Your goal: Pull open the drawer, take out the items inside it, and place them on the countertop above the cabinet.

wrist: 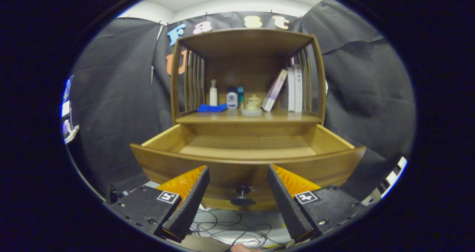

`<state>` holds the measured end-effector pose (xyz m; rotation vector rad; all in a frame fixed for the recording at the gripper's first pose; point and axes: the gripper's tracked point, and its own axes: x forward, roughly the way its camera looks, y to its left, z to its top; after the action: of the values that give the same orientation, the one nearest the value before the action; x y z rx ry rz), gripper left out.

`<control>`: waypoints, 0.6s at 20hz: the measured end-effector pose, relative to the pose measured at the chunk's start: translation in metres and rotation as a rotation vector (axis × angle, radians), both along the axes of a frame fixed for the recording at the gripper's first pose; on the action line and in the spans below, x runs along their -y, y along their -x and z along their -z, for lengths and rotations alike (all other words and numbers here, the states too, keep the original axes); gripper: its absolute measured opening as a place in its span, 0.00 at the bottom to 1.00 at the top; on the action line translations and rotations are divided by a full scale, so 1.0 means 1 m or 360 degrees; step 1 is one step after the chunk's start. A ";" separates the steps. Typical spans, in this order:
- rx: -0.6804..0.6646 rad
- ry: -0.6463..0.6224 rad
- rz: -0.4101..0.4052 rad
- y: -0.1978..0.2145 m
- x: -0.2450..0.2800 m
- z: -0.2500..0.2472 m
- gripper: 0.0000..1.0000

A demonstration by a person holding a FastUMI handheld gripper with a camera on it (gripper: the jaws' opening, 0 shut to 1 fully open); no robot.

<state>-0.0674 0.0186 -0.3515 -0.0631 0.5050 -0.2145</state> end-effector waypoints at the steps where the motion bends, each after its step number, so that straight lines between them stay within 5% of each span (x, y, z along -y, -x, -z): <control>1: -0.0023 -0.0013 0.0019 0.000 0.004 0.010 0.98; 12: -0.0006 0.0129 0.0156 -0.026 0.012 0.028 0.97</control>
<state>-0.0410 0.0068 -0.3792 -0.1179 0.5035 -0.3307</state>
